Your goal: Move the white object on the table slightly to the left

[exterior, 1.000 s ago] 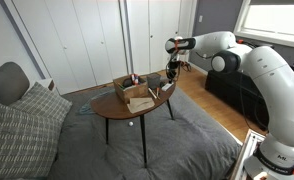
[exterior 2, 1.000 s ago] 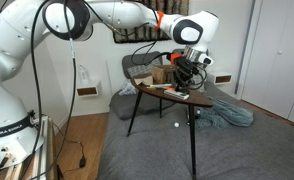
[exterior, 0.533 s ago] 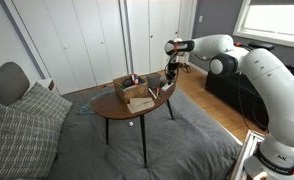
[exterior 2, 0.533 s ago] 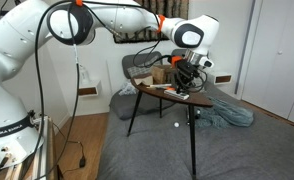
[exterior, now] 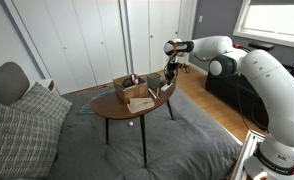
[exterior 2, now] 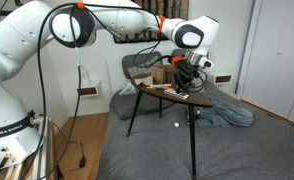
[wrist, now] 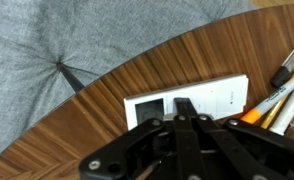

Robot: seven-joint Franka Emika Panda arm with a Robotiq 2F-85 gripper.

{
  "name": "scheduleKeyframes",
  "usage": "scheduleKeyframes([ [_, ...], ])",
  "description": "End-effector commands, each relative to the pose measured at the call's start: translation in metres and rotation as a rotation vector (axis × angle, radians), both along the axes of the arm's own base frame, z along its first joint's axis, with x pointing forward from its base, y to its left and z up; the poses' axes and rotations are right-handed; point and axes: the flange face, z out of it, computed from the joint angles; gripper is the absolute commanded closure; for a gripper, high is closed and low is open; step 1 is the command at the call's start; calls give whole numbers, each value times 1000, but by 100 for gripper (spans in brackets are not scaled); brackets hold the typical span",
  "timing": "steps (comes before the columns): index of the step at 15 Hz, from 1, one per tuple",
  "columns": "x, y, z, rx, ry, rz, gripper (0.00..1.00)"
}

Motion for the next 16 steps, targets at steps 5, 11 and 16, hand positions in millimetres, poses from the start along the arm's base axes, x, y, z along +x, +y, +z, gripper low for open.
scheduleKeyframes([
  [5, 4, 11, -11, 56, 20, -1, 100],
  [11, -15, -30, 50, -42, -60, -61, 100],
  [16, -41, -47, 115, -77, -151, -67, 100],
])
